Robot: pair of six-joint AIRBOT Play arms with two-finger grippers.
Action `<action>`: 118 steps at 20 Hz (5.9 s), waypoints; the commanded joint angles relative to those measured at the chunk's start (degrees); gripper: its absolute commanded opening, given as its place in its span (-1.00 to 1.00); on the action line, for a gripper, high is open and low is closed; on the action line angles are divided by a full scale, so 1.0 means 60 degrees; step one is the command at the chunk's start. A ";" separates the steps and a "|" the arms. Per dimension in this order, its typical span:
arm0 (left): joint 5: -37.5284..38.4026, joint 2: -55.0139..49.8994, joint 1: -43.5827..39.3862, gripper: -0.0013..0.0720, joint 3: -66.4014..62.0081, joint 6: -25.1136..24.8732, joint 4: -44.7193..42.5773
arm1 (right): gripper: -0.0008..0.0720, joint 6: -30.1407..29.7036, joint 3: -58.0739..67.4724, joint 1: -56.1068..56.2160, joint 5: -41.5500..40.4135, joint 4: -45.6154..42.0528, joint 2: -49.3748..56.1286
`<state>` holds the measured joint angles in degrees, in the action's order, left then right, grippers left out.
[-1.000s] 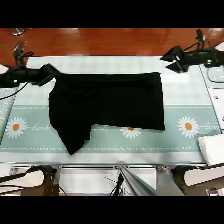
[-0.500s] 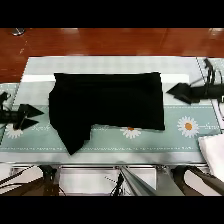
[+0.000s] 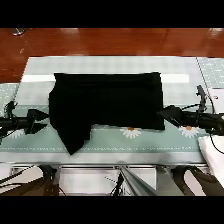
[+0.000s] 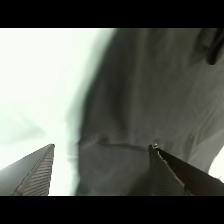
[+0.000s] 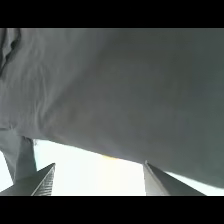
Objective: Fold the shirts.
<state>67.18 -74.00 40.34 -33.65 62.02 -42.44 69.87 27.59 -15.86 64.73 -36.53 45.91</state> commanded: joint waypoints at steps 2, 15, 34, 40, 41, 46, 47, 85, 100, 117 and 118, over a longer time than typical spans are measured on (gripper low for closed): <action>-0.0954 -0.0466 -0.0663 0.95 0.0051 -0.0306 0.0441 | 0.74 0.0135 -0.0175 0.0000 0.0146 0.0146 -0.0149; 0.0739 -0.0812 -0.1075 -0.91 -0.0546 -0.1260 0.0040 | 0.73 0.2233 -0.0047 -0.3042 -0.0834 -0.3577 -0.0138; 0.0889 -0.0794 -0.1075 -0.91 -0.1009 -0.1118 0.0208 | 0.69 0.1464 0.1086 0.0474 -0.0852 -0.1603 0.4623; 0.0987 -0.0433 -0.1304 -0.91 -0.1260 -0.1013 0.1614 | -0.90 0.1078 0.3406 0.1428 -0.0361 -0.2004 0.4947; 0.0987 -0.0124 -0.1453 -0.91 -0.1574 -0.0871 0.1971 | -0.90 0.1177 0.4397 0.1402 0.0178 -0.2164 0.4929; -0.0361 0.2299 -0.1942 -0.91 -0.5508 -0.0798 0.5286 | -0.90 0.2521 1.2105 0.1410 0.1479 -0.3297 0.4900; -0.0878 0.2841 -0.1923 -0.91 -0.6510 -0.0601 0.5115 | -0.90 0.2637 1.3468 0.1410 0.1738 -0.3526 0.4834; -0.2557 -0.2051 -0.5268 -0.91 -0.7828 0.4127 -0.3308 | -0.90 0.2452 1.0000 0.1410 -0.1570 -0.3778 0.7322; 0.2459 -0.2681 -0.4991 -0.91 -0.8542 0.3078 -0.3942 | -0.90 0.1872 1.2531 0.0404 0.2637 -0.3646 0.9828; 0.2980 -0.1916 -0.5337 0.97 -0.4998 0.3100 -0.5064 | 0.72 0.1891 1.0571 0.0568 0.3377 -0.3741 0.8983; 0.2922 -0.1545 -0.5198 0.96 -0.4648 0.3140 -0.5362 | 0.72 0.1617 1.0342 0.0550 0.3166 -0.2983 0.8517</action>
<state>81.97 -86.48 8.01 -64.10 81.38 -70.00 81.28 90.96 -12.29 84.09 -60.58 101.19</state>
